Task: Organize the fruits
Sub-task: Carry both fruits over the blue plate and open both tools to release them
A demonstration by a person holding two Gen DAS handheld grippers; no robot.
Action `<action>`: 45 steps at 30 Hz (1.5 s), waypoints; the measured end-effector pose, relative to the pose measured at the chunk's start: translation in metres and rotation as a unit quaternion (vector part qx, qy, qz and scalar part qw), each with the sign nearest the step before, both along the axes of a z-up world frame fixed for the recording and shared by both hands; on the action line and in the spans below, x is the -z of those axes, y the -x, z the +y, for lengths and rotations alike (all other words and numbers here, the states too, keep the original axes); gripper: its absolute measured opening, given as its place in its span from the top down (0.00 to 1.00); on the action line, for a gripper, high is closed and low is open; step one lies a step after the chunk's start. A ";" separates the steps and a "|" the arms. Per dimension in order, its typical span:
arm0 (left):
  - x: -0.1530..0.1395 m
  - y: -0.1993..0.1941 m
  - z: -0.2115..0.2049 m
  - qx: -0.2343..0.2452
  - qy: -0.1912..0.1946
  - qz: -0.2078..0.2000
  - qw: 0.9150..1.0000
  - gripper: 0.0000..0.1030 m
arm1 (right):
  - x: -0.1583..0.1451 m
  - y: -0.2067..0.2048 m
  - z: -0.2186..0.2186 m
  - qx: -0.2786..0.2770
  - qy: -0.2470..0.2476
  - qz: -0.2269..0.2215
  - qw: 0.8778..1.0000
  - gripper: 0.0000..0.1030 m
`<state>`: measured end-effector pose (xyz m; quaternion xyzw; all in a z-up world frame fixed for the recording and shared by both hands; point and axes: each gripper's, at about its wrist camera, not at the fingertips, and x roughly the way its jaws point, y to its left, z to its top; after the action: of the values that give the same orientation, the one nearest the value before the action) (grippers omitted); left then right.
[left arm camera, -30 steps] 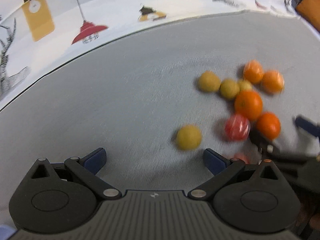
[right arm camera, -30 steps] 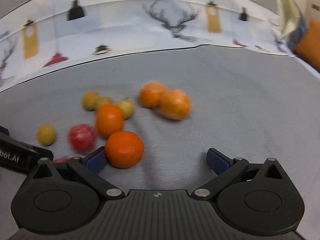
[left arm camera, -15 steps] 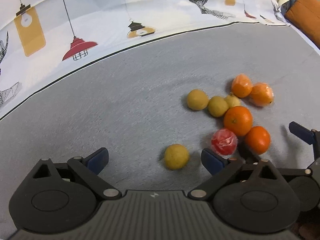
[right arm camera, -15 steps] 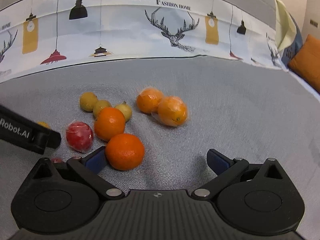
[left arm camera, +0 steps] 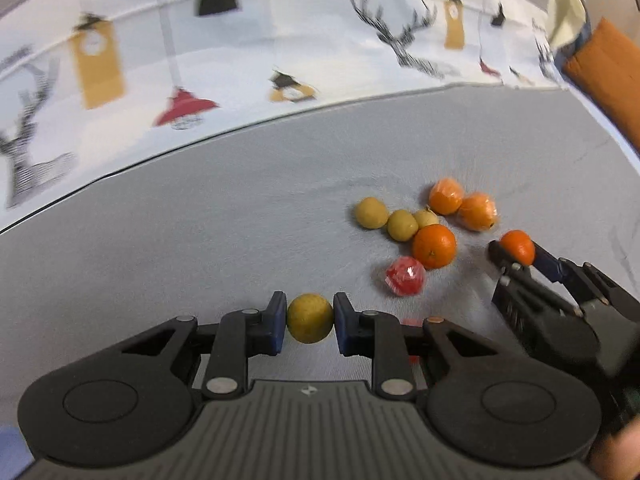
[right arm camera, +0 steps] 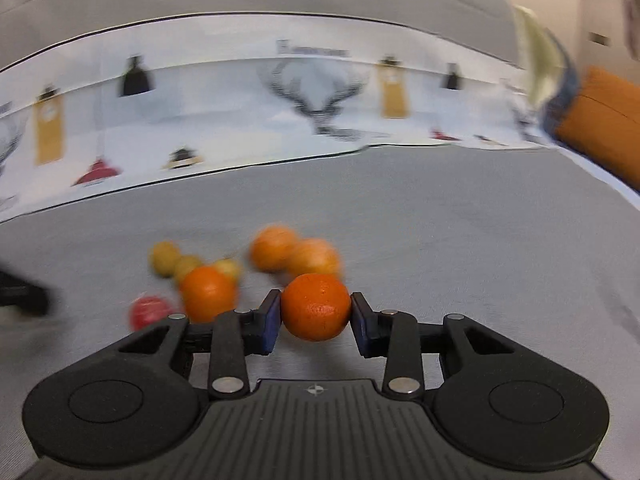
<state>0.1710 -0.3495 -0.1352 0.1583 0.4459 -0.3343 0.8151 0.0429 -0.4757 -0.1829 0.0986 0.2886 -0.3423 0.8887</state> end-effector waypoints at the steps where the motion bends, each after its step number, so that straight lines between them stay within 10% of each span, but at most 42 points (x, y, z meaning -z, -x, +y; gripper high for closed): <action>1: -0.010 0.006 0.013 -0.010 0.001 -0.001 1.000 0.73 | -0.002 0.003 0.000 0.010 0.005 0.006 1.000 0.63; 11: -0.109 0.098 0.190 -0.116 -0.007 -0.033 0.993 0.73 | -0.103 0.067 0.120 -0.133 -0.027 -0.029 0.990 0.63; 22: -0.152 0.193 0.348 -0.248 -0.004 -0.033 0.968 0.73 | -0.175 0.114 0.288 -0.370 -0.130 -0.017 0.920 0.63; 33: -0.185 0.221 0.397 -0.321 0.030 -0.052 0.945 0.73 | -0.187 0.104 0.332 -0.422 -0.115 0.036 0.899 0.63; 45: -0.186 0.189 0.404 -0.328 0.047 -0.044 0.943 0.73 | -0.200 0.074 0.318 -0.400 -0.093 0.047 0.911 0.63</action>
<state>-0.0177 0.0543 0.0505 -0.0208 0.4207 -0.0622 0.9048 -0.0311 -0.1576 0.0168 0.0410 0.3754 0.0660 0.9236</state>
